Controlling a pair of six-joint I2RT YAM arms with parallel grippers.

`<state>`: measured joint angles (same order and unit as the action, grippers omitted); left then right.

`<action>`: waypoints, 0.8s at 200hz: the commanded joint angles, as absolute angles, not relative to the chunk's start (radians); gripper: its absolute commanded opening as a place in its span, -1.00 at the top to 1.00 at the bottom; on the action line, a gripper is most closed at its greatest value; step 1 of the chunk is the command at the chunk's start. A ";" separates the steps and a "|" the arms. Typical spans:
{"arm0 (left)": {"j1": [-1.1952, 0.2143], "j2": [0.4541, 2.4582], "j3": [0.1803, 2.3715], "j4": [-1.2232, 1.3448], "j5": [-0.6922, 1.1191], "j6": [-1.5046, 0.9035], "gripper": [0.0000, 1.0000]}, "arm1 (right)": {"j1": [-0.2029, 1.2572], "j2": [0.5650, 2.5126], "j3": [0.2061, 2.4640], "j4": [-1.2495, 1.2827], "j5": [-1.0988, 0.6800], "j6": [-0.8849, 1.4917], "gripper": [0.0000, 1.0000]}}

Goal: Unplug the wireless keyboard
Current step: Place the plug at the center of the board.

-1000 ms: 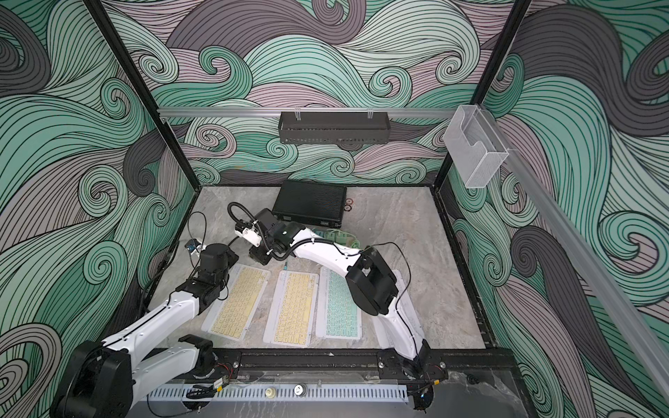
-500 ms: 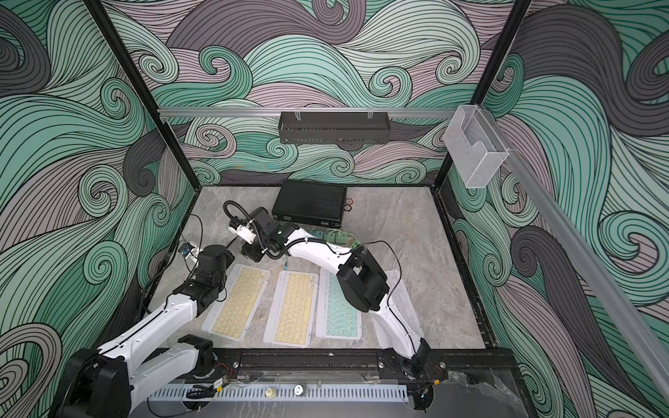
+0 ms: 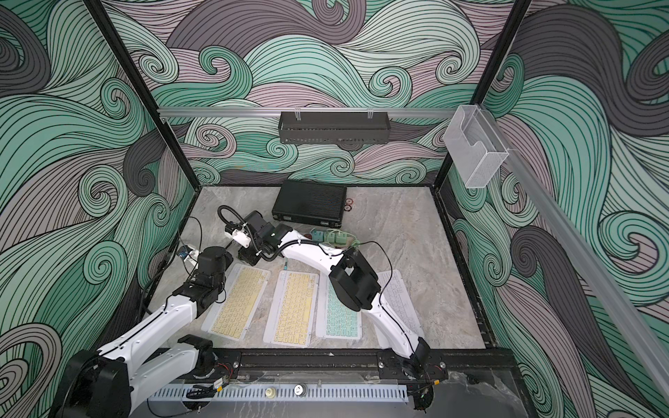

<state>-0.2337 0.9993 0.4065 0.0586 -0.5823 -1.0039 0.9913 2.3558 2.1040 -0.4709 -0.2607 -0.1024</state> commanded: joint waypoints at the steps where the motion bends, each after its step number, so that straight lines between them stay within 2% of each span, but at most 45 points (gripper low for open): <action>1: -0.211 1.034 0.398 0.141 -0.470 -0.949 0.09 | 0.994 2.242 2.060 -0.438 -0.227 -0.125 1.00; 16: -0.197 1.056 0.404 0.177 -0.402 -0.928 0.09 | 0.994 2.211 2.003 -0.396 -0.233 -0.122 1.00; 26: -0.186 1.067 0.409 0.182 -0.372 -0.922 -0.01 | 0.993 2.195 1.970 -0.368 -0.237 -0.114 1.00; 50: -0.133 1.088 0.384 0.249 -0.252 -0.967 -0.78 | 0.994 2.171 1.916 -0.317 -0.227 -0.111 1.00; 58: -0.102 1.106 0.393 0.247 -0.187 -1.009 -0.96 | 0.994 2.169 1.906 -0.311 -0.224 -0.113 1.00; 82: -0.026 1.179 0.487 0.138 0.003 -1.116 -0.97 | 0.994 2.163 1.900 -0.307 -0.230 -0.111 1.00; 105: -0.009 1.193 0.597 -0.097 0.016 -1.165 -0.97 | 0.994 2.160 1.884 -0.285 -0.252 -0.104 1.00; 129: 0.000 1.130 0.581 -0.075 0.042 -1.231 -0.97 | 0.992 2.156 1.861 -0.265 -0.258 -0.105 1.00; 160: 0.006 1.044 0.570 -0.084 -0.042 -1.276 -0.97 | 0.986 2.140 1.839 -0.246 -0.275 -0.104 1.00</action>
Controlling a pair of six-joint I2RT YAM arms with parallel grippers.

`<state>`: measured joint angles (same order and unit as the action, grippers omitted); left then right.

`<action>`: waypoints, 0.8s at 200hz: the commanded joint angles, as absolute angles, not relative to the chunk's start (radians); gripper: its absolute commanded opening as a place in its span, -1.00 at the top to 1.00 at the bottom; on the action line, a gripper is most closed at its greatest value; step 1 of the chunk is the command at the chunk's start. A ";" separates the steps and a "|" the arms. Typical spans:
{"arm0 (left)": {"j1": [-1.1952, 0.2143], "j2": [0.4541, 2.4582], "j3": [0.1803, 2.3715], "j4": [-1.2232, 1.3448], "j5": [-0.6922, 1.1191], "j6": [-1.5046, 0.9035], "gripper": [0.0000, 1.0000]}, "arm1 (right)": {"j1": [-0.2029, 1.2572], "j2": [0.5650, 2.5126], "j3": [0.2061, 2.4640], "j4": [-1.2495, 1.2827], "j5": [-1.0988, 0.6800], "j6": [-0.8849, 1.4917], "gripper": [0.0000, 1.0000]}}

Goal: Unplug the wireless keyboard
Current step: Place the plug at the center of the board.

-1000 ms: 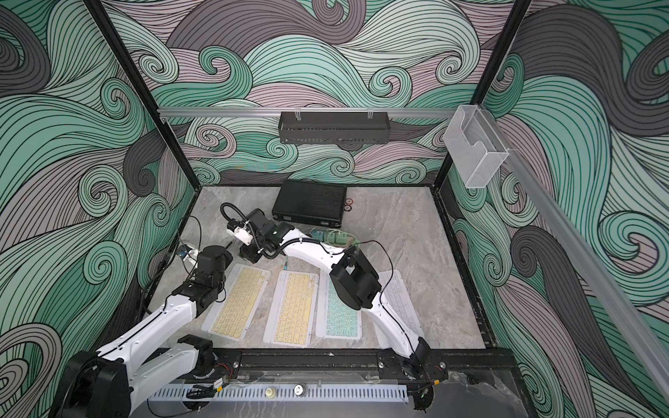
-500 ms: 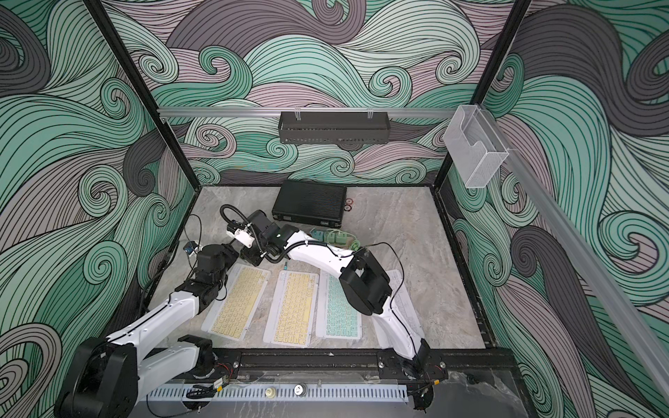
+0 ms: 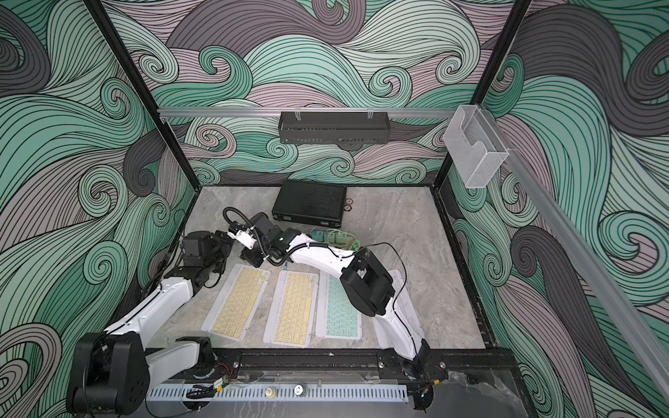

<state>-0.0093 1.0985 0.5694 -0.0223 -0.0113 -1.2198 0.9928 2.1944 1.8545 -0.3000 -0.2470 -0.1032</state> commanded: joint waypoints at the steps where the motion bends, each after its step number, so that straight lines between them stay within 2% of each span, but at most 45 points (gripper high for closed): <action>1: 0.006 1.044 0.571 -0.084 -0.043 -1.273 -0.97 | 0.986 2.138 1.837 -0.244 -0.275 -0.103 1.00; 38: 0.006 1.065 0.597 -0.084 -0.040 -1.257 -0.97 | 0.983 2.119 1.773 -0.171 -0.319 -0.102 1.00; 97: 0.008 1.245 0.676 -0.045 0.136 -1.312 -0.97 | 0.983 2.060 1.684 -0.037 -0.374 -0.088 1.00; 142: 0.008 1.364 0.700 0.062 0.197 -1.331 -0.57 | 0.983 2.003 1.610 0.032 -0.406 -0.075 1.00; 160: 0.007 1.379 0.688 0.104 0.203 -1.349 -0.34 | 0.983 2.000 1.590 0.051 -0.401 -0.073 1.00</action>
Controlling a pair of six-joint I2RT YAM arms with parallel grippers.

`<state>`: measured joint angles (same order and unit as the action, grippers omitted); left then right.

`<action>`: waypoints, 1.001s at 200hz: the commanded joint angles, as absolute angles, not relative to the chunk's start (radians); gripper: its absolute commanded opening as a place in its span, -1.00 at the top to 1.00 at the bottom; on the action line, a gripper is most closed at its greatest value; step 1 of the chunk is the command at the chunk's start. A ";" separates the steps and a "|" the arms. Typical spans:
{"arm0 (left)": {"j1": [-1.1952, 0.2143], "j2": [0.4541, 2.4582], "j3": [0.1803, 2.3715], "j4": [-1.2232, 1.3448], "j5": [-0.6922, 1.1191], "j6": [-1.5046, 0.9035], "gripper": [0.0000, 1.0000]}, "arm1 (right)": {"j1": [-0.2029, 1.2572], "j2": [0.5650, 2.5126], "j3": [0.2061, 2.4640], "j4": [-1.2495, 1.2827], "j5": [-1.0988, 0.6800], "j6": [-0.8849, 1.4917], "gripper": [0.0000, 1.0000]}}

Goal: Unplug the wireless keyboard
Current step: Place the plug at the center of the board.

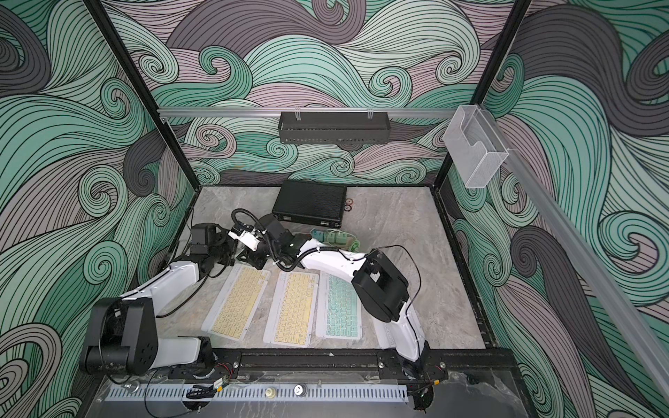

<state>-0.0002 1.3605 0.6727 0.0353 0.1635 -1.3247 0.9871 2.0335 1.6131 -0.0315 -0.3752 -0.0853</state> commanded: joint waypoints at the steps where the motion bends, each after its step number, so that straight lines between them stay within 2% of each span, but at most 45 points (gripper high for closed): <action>1: 0.007 1.379 0.688 0.105 0.203 -1.351 -0.33 | 0.983 1.999 1.589 0.050 -0.401 -0.073 1.00; 22: 0.007 1.383 0.680 0.127 0.190 -1.366 0.11 | 0.983 2.011 1.585 0.057 -0.404 -0.070 1.00; 34: 0.007 1.380 0.676 0.123 0.191 -1.370 0.23 | 0.982 2.014 1.572 0.074 -0.411 -0.066 1.00; 47: 0.006 1.352 0.671 0.077 0.165 -1.375 0.26 | 0.980 2.015 1.563 0.088 -0.406 -0.066 1.00; 67: 0.009 1.250 0.640 -0.031 0.039 -1.387 0.03 | 0.973 2.024 1.564 0.085 -0.393 -0.059 1.00; 97: 0.020 1.056 0.670 -0.224 -0.241 -1.192 -0.10 | 0.977 2.084 1.654 -0.008 -0.360 -0.060 1.00; 127: 0.057 0.881 0.673 -0.352 -0.420 -1.081 -0.25 | 1.011 2.165 1.766 -0.028 -0.401 -0.062 1.00; 170: 0.091 0.793 0.606 -0.371 -0.472 -1.078 -0.39 | 1.038 2.263 1.925 -0.051 -0.449 -0.014 1.00; 200: 0.097 0.786 0.565 -0.350 -0.501 -1.060 -0.40 | 1.037 2.282 1.927 -0.048 -0.444 0.000 1.00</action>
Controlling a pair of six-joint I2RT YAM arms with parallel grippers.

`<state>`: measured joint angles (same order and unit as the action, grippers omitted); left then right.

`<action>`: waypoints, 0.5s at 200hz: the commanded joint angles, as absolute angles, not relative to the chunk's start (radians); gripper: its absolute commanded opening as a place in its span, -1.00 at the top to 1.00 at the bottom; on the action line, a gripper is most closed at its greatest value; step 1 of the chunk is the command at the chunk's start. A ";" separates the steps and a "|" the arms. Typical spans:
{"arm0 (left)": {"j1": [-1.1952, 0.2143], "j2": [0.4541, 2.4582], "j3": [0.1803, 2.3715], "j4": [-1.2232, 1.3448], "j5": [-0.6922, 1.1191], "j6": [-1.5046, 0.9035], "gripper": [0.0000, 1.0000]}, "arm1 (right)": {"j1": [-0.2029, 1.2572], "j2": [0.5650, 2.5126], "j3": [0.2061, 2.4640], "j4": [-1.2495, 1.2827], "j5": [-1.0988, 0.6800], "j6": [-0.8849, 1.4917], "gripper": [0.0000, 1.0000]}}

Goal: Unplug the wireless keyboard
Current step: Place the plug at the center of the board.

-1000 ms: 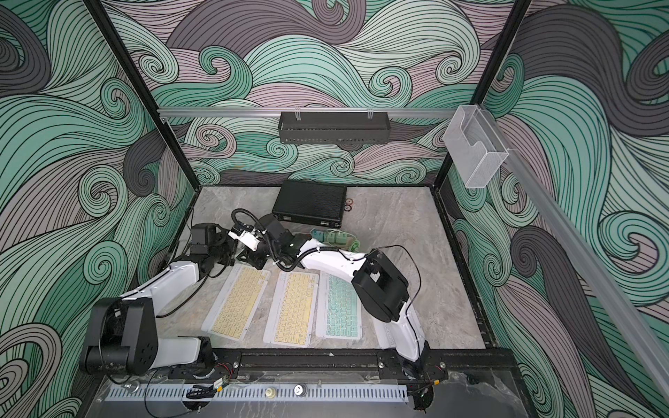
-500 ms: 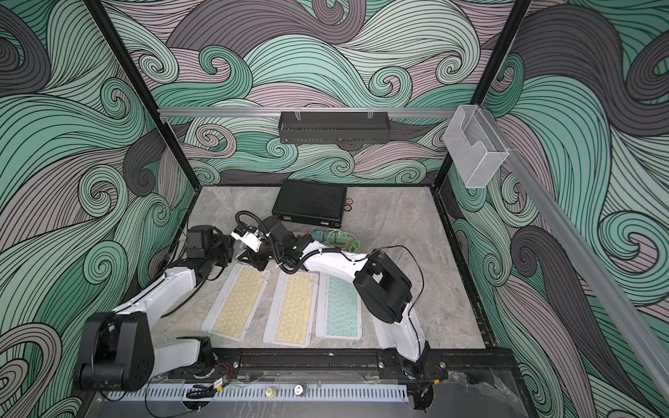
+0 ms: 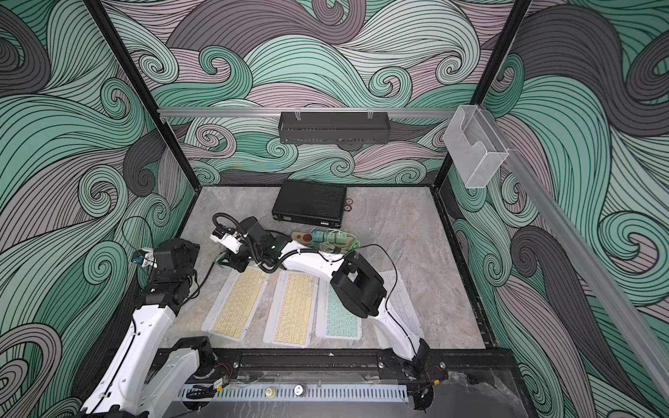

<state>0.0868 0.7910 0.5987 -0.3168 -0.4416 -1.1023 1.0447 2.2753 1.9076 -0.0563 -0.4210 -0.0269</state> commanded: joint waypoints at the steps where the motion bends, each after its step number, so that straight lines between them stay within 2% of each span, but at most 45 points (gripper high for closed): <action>1: 0.097 0.787 0.563 -0.348 -0.501 -1.059 -0.40 | 1.036 2.283 1.927 -0.049 -0.441 0.001 1.00; 42: 0.096 0.845 0.518 -0.269 -0.477 -1.028 -0.40 | 0.999 2.353 1.944 -0.174 -0.347 0.020 1.00; 100: 0.097 0.921 0.556 -0.247 -0.381 -0.990 -0.39 | 0.921 2.409 1.891 -0.128 -0.329 0.089 0.99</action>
<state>0.0902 0.8997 0.5175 -0.2657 -0.4232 -1.0298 0.9501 2.4046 1.8957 -0.1452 -0.3527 0.0437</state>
